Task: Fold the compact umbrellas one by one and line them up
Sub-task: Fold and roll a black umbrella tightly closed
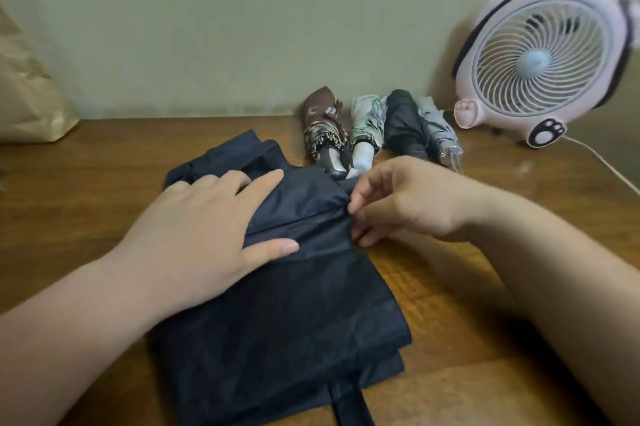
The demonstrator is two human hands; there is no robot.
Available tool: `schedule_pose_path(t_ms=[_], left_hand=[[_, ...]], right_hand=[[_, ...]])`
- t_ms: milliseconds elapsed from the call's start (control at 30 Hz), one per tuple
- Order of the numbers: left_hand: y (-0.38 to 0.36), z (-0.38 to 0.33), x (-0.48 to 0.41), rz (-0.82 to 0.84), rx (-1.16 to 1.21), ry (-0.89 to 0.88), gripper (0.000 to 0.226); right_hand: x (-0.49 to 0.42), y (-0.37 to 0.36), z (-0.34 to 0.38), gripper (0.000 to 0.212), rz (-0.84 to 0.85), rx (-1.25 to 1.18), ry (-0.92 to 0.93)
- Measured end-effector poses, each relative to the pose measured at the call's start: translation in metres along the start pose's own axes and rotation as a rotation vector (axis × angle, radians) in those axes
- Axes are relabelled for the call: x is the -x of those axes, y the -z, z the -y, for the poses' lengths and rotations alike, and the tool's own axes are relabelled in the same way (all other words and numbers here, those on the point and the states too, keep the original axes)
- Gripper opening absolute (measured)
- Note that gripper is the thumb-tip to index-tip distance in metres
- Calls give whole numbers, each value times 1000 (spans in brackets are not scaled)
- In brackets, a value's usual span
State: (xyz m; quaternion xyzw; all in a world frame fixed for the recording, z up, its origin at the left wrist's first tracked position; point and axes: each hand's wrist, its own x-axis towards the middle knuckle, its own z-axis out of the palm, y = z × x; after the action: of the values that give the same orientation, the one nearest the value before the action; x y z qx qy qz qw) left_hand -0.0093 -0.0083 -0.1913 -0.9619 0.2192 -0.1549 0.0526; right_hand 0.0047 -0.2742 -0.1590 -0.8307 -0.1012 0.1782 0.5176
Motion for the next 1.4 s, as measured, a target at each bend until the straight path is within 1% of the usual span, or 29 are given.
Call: schedule_pose_path(t_ms=[67, 167, 233, 333, 400, 500, 600, 667, 767, 833, 900, 967, 1033, 1100, 1133, 1200, 1267, 1300, 1367, 1400], left_hand=[[0, 1, 1, 7, -1, -1, 100], [2, 0, 0, 60, -32, 5, 101], [3, -2, -1, 82, -40, 16, 101], [4, -6, -2, 108, -38, 23, 101], [4, -11, -3, 137, -48, 8, 92], [3, -18, -3, 168, -119, -57, 70], [2, -21, -2, 218, -144, -125, 62], [4, -24, 0, 218, -130, -143, 65], [3, -29, 2, 202, -94, -142, 79], [3, -33, 4, 204, -75, -129, 91], [4, -35, 5, 215, -53, -111, 101], [4, -37, 6, 210, -31, -107, 105], [4, -39, 7, 189, -22, -121, 105], [3, -39, 7, 156, -17, -137, 106], [2, -39, 8, 143, -7, -142, 107], [1, -39, 8, 132, 13, -152, 107], [0, -38, 8, 131, 18, -160, 107], [0, -38, 8, 137, 19, -162, 108], [0, -39, 8, 160, 28, -161, 110], [1, -40, 8, 175, 41, -159, 111]], right_hand=[[-7, -6, -11, 22, -73, -21, 68], [-15, -7, -25, 22, -150, -16, 149], [-18, -7, -29, 20, -172, 44, 191], [-19, -8, -29, 21, -187, 122, 221], [-19, -9, -29, 25, -188, 109, 214], [-17, -7, -30, 29, -155, 76, 208], [-13, -6, -30, 27, -142, 103, 203], [-10, -8, -26, 26, -157, 112, 189], [-3, -11, -18, 24, -204, 128, 134], [10, -8, -7, 23, -238, 200, 46], [29, -6, 9, 27, -249, 298, -51], [52, -10, 24, 35, -173, 304, -86], [74, -26, 32, 50, -61, 215, -110], [93, -41, 25, 58, -24, 148, -102], [101, -48, 18, 59, -55, 139, -74], [113, -58, 5, 57, -172, 91, 6], [120, -66, -7, 45, -288, 34, 118], [123, -69, -14, 35, -331, 95, 206], [127, -76, -27, 12, -397, 422, 401], [128, -79, -32, 7, -402, 565, 461]])
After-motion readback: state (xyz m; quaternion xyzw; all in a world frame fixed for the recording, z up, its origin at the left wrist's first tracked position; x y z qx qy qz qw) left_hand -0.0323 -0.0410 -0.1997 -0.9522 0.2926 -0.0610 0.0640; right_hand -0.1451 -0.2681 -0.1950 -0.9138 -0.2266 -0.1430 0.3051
